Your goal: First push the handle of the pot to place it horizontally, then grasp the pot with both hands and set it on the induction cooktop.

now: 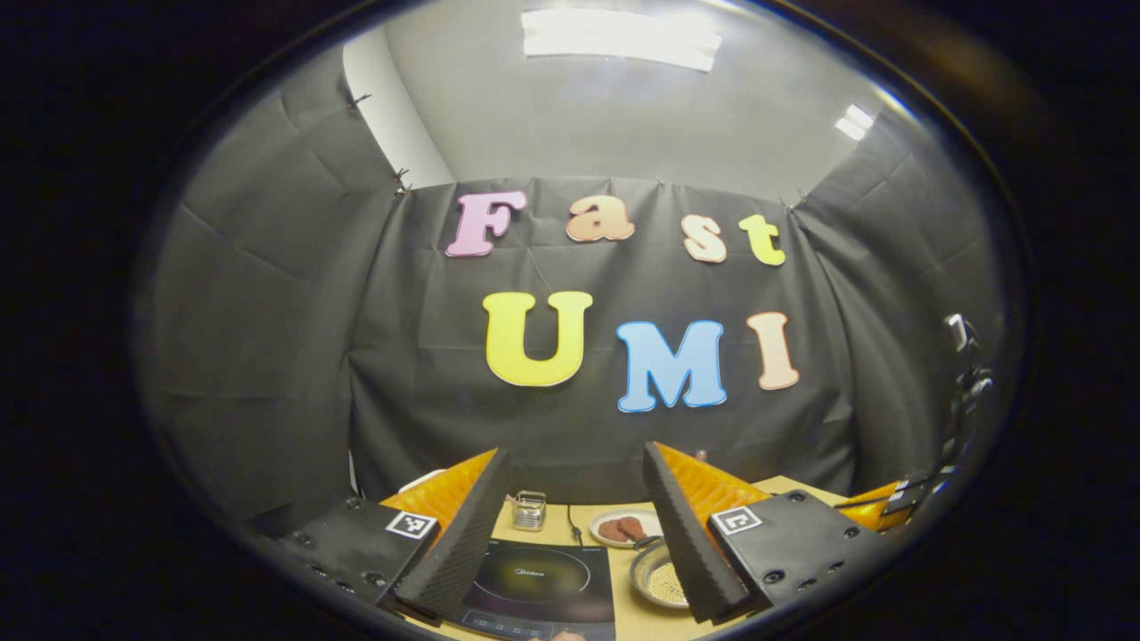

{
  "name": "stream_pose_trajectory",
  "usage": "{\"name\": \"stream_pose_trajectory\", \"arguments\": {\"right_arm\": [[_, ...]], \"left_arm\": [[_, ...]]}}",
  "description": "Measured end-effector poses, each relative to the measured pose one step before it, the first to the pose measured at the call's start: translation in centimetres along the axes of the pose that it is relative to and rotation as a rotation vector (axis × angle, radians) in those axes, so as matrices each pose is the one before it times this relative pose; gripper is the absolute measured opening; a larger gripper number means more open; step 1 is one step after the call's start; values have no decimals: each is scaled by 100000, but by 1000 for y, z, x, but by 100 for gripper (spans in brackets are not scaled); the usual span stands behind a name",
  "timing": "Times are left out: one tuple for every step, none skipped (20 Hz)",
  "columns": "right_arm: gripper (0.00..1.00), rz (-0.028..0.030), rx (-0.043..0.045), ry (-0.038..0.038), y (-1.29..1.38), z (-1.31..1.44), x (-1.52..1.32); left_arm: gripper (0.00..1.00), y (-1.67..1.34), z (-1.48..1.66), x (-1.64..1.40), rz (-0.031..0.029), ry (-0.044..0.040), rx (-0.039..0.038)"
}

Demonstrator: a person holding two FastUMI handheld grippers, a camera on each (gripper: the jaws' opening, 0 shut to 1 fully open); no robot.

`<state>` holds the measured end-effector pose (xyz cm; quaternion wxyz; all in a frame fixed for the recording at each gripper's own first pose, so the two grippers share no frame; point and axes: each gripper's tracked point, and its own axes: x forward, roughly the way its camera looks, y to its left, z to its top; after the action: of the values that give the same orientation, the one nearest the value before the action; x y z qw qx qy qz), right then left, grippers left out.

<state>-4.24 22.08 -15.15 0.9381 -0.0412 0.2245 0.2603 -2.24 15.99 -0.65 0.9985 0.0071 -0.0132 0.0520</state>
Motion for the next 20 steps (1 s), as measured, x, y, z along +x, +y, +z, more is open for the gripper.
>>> {"name": "stream_pose_trajectory", "arguments": {"right_arm": [[4,3193,-130,2735,456,-926,611],[4,3237,-264,3103,255,-1046,421],[4,2678,-598,2831,314,-1071,697],[4,2820,-956,2274,437,-699,159],[4,2664,-1022,2399,435,-916,434],[4,2626,-663,2595,165,-841,474],[4,2663,-364,2884,156,-945,599],[4,2958,-20,3909,193,-993,560],[4,2746,318,3744,160,-1054,522],[4,2923,538,3670,165,-941,455],[4,2664,196,3550,173,-1034,551],[4,2026,-288,3434,-36,-845,519],[4,1647,-662,3573,-130,-1016,547],[4,1427,-663,3396,-260,-760,380],[4,1581,-351,3546,-180,-830,497],[4,824,342,3039,-385,-613,561],[4,753,972,2027,-335,-502,411],[4,1283,1444,1575,-245,-230,337],[4,1053,1463,1318,-282,-228,258],[4,-175,953,1282,-573,-191,169]], "left_arm": [[96,-153,-4,291,416,-42,8],[93,-434,-158,356,326,175,69],[93,-186,-143,330,716,325,206],[96,-214,-268,223,613,510,119],[98,-187,-110,340,732,444,62],[99,-175,-217,222,606,337,-11],[99,-196,-168,-55,-10,394,-256],[96,-36,-136,141,743,450,-244],[96,-60,-196,107,803,704,-331],[95,-257,-546,264,1163,855,-334],[94,-268,-414,205,1058,791,-139],[96,-185,-210,230,1067,704,102],[99,-339,-95,156,354,578,41],[99,-400,-215,191,238,735,141],[99,-319,-127,128,481,782,343],[98,-334,-333,390,417,953,431],[97,-448,-143,199,463,679,590],[96,-314,-167,267,732,309,706],[96,-319,111,108,706,134,374],[96,-538,-73,159,277,134,-127]]}}
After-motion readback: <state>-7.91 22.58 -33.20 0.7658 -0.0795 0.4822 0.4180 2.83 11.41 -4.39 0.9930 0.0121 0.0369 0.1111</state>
